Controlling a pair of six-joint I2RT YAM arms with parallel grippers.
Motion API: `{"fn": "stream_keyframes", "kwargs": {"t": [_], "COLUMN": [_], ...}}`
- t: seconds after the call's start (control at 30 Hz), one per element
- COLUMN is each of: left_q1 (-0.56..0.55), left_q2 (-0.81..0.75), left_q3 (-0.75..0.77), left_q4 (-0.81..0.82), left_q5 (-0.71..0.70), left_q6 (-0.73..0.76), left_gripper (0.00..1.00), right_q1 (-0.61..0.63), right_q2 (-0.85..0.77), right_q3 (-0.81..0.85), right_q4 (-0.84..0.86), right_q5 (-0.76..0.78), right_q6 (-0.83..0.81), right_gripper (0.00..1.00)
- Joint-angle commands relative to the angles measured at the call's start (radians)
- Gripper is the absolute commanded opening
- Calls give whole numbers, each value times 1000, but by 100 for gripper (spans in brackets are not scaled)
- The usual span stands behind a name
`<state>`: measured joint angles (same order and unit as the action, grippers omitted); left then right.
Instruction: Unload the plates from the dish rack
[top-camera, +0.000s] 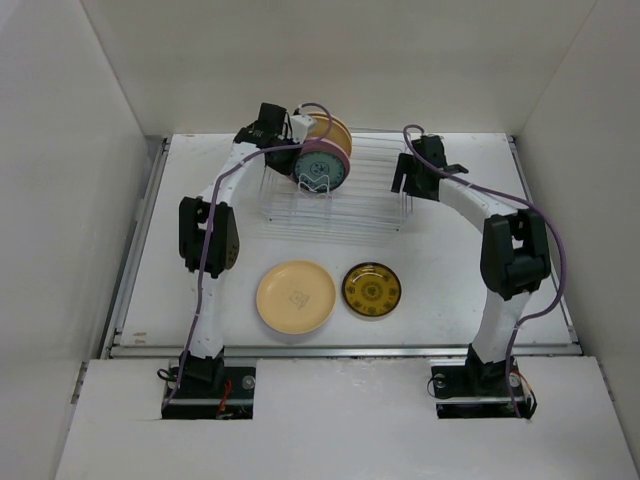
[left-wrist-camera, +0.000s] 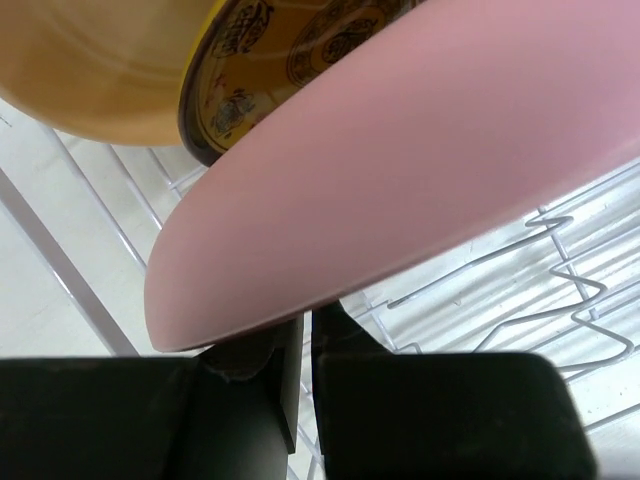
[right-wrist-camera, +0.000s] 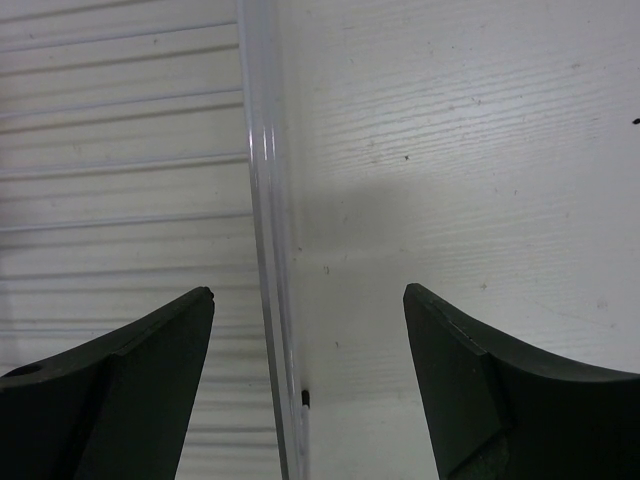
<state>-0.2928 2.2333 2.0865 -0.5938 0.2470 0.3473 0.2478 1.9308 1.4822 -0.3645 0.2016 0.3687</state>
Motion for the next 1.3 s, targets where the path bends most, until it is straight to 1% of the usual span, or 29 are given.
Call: {"fn": "stream_keyframes", "kwargs": {"t": [0.0, 0.2, 0.37, 0.53, 0.63, 0.93, 1.07, 1.27], "left_q1": [7, 7, 7, 7, 7, 7, 7, -2], "left_q2": [-64, -138, -164, -184, -193, -222, -232, -232], "left_q3": [-3, -37, 10, 20, 38, 47, 66, 75], "left_q4": [2, 17, 17, -32, -83, -167, -181, -190], "left_q5": [60, 94, 94, 94, 124, 173, 208, 222], "left_q6": [2, -20, -30, 11, 21, 21, -2, -51], "left_gripper": [0, 0, 0, 0, 0, 0, 0, 0], "right_q1": [-5, -5, -5, -5, -5, -5, -5, -5], "right_q2": [-46, -67, -76, -95, -105, -134, -135, -144], "right_q3": [-5, -14, -14, -23, -33, -42, -51, -69], "right_q4": [52, 52, 52, 42, 42, 42, 42, 42], "right_q5": [-7, 4, -7, -18, -18, -27, -45, -45], "right_q6": [-16, -34, -43, -53, -53, -53, -53, -53], "right_gripper": [82, 81, 81, 81, 81, 81, 81, 81]}}
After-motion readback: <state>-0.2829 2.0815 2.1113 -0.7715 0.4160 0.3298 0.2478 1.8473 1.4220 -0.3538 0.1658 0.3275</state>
